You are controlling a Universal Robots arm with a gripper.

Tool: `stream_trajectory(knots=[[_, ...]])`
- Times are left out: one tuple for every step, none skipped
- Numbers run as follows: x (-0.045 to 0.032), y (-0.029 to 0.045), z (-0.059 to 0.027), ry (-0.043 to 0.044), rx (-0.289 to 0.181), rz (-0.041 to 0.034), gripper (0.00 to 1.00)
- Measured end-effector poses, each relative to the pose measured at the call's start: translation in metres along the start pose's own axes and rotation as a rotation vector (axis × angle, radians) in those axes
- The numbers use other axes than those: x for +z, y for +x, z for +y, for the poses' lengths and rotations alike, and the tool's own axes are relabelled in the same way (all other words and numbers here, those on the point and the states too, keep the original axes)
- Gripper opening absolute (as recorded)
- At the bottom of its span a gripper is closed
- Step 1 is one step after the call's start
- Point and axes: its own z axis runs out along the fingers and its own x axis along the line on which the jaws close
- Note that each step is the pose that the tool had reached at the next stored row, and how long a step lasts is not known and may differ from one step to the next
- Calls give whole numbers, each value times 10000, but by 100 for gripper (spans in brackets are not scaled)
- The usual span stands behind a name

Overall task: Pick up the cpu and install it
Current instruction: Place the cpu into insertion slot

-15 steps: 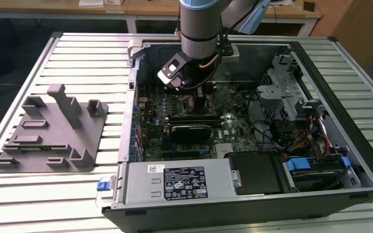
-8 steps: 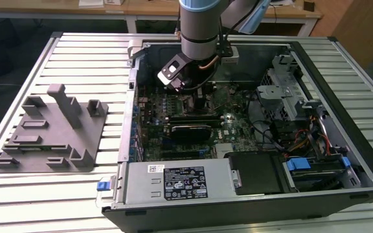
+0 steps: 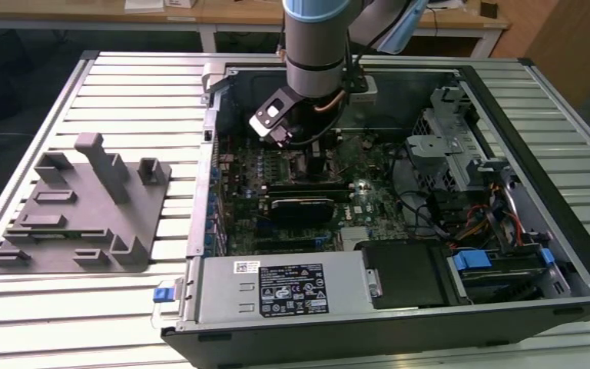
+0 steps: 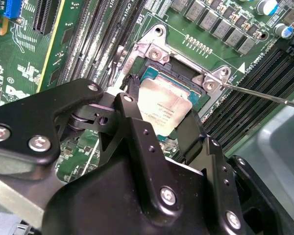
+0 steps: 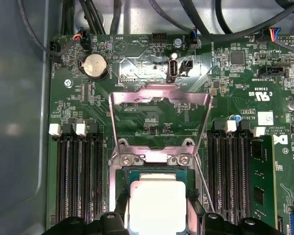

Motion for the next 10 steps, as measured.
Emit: stream_trajectory(knots=[[6,0,-1,0,0,0,54],[10,-1,-1,1,0,-2,54],[13,-1,-1,1,0,-2,54],[14,-1,-2,2,0,-3,54],[14,-1,-2,2,0,-4,54],[15,-1,-2,3,0,-4,54],[15,-1,-1,2,0,-3,54],[16,-1,-1,1,0,-2,54],[16,-1,-1,1,0,-2,54],[16,-1,-2,1,1,-2,54]])
